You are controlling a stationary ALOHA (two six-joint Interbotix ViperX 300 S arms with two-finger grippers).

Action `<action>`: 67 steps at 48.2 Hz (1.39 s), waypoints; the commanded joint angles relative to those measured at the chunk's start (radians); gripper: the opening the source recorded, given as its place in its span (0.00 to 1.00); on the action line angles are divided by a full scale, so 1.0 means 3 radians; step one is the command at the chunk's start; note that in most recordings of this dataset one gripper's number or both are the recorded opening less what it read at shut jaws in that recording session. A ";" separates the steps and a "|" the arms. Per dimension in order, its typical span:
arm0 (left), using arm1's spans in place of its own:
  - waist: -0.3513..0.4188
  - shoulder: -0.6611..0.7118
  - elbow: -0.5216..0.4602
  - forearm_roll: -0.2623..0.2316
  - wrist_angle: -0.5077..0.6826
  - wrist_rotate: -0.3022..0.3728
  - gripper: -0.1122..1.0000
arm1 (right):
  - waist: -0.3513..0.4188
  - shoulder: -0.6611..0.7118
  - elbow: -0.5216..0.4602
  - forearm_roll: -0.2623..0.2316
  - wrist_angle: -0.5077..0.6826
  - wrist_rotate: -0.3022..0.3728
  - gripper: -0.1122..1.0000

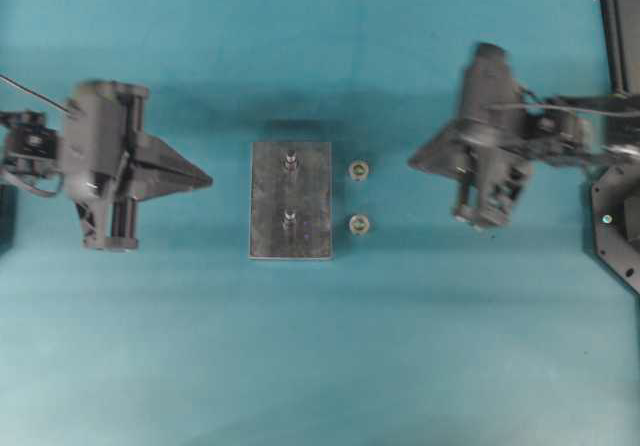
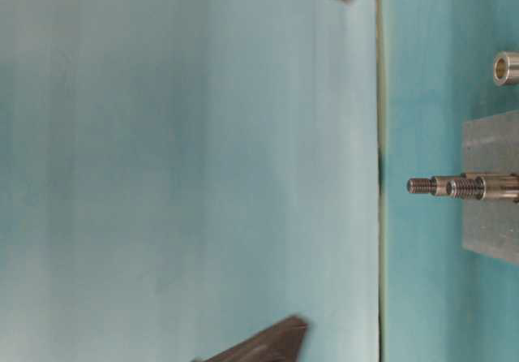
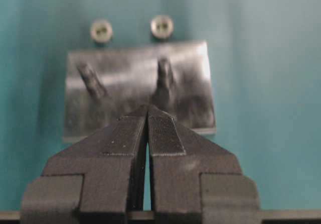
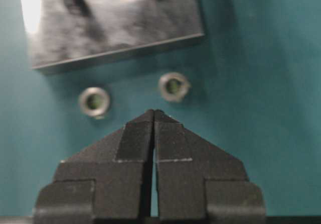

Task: Insert the washer onto the shaft.
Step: 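Move the right gripper left toward the two metal washers, then lower the right gripper and grasp the upper metal washer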

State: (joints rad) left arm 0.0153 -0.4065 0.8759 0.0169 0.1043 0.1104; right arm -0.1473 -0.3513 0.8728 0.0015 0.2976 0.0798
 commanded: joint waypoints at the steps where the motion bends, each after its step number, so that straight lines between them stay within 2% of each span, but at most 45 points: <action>1: -0.0015 0.0051 -0.0159 0.0010 0.0077 0.0005 0.10 | -0.0097 0.0107 -0.0133 -0.0010 0.0026 0.0000 0.11; 10: -0.0020 0.0097 -0.0174 0.0010 0.0082 0.0005 0.10 | -0.0153 0.0383 -0.0235 -0.0031 0.0112 -0.0046 0.12; 14: -0.0020 0.0107 -0.0179 0.0010 0.0087 0.0005 0.10 | -0.0148 0.0511 -0.0291 -0.0026 0.0112 -0.0092 0.20; 18: -0.0020 0.0107 -0.0174 0.0010 0.0092 0.0005 0.10 | -0.0133 0.0654 -0.0394 -0.0031 0.0112 -0.0128 0.36; 25: -0.0020 0.0107 -0.0199 0.0010 0.0092 0.0005 0.10 | -0.0087 0.0879 -0.0562 -0.0031 0.0128 -0.0220 0.76; 27: -0.0020 0.0107 -0.0205 0.0010 0.0092 0.0010 0.10 | -0.0072 0.0956 -0.0614 -0.0031 0.0169 -0.0245 0.82; 33: -0.0020 0.0107 -0.0189 0.0010 0.0092 0.0010 0.10 | -0.0046 0.1186 -0.0772 -0.0031 0.0317 -0.0307 0.76; 45: -0.0020 0.0112 -0.0169 0.0010 0.0092 0.0005 0.10 | 0.0020 0.1493 -0.1002 -0.0031 0.0394 -0.0394 0.76; 67: -0.0020 0.0112 -0.0164 0.0010 0.0092 0.0005 0.10 | -0.0107 0.1636 -0.0982 -0.0031 0.0378 -0.0383 0.75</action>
State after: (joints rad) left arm 0.0107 -0.3682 0.8422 0.0169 0.1365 0.1120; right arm -0.1672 0.1503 0.5875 -0.0061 0.4157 -0.0291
